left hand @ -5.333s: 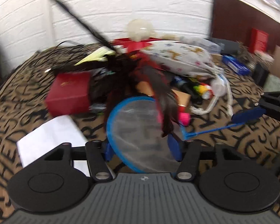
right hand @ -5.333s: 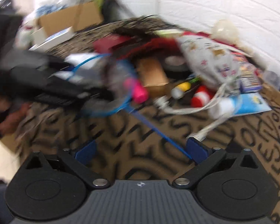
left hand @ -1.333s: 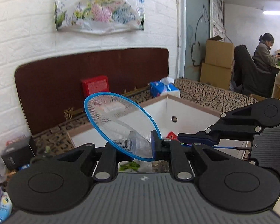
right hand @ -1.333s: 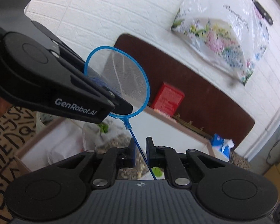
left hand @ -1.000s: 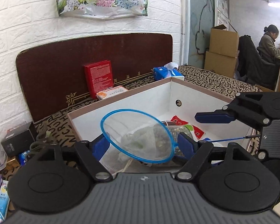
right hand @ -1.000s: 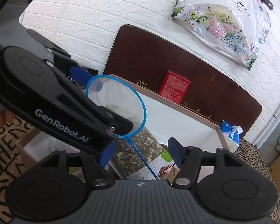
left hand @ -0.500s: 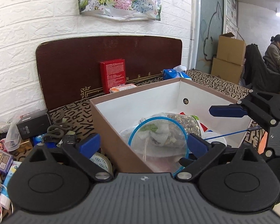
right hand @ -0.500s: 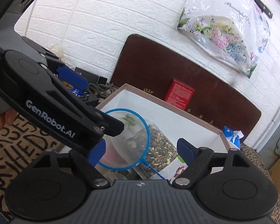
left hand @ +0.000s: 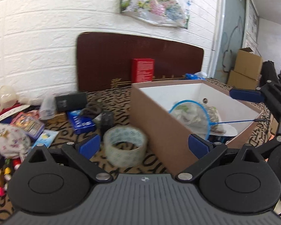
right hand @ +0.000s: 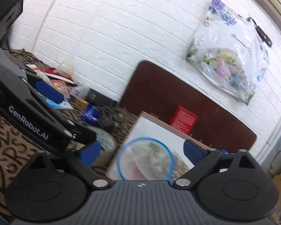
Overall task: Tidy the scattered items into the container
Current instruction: 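Move both grippers back to the pile toward the deer-print pouch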
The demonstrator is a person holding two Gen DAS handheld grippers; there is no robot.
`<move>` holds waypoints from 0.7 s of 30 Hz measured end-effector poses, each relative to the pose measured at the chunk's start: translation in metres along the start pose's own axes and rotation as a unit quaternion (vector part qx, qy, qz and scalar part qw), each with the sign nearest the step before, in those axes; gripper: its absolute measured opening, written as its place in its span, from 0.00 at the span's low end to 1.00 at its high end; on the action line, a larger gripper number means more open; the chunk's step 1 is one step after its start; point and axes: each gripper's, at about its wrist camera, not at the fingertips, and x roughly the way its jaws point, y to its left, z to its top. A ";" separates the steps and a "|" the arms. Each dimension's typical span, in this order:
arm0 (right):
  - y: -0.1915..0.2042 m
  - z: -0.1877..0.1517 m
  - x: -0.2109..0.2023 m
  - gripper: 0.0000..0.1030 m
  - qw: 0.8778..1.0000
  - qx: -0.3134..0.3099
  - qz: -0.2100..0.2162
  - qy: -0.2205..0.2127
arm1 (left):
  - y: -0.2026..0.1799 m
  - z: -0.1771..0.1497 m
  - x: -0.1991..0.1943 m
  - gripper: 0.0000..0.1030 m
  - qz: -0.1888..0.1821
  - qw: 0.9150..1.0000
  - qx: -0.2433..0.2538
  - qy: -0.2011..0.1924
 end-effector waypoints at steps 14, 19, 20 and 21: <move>0.121 0.025 0.041 0.98 0.987 -0.010 0.157 -0.024 | 0.107 -0.039 -0.027 0.99 0.119 0.990 -0.064 0.042; 0.153 0.052 0.072 0.98 0.982 -0.037 0.180 -0.035 | 0.125 -0.018 -0.016 0.99 0.169 0.985 -0.026 0.026; 0.158 0.058 0.080 0.98 0.981 -0.042 0.185 -0.032 | 0.129 -0.014 -0.015 1.00 0.186 0.982 -0.018 0.022; 0.161 0.064 0.087 0.98 0.981 -0.042 0.188 -0.033 | 0.134 -0.009 -0.013 1.00 0.202 0.979 -0.015 0.018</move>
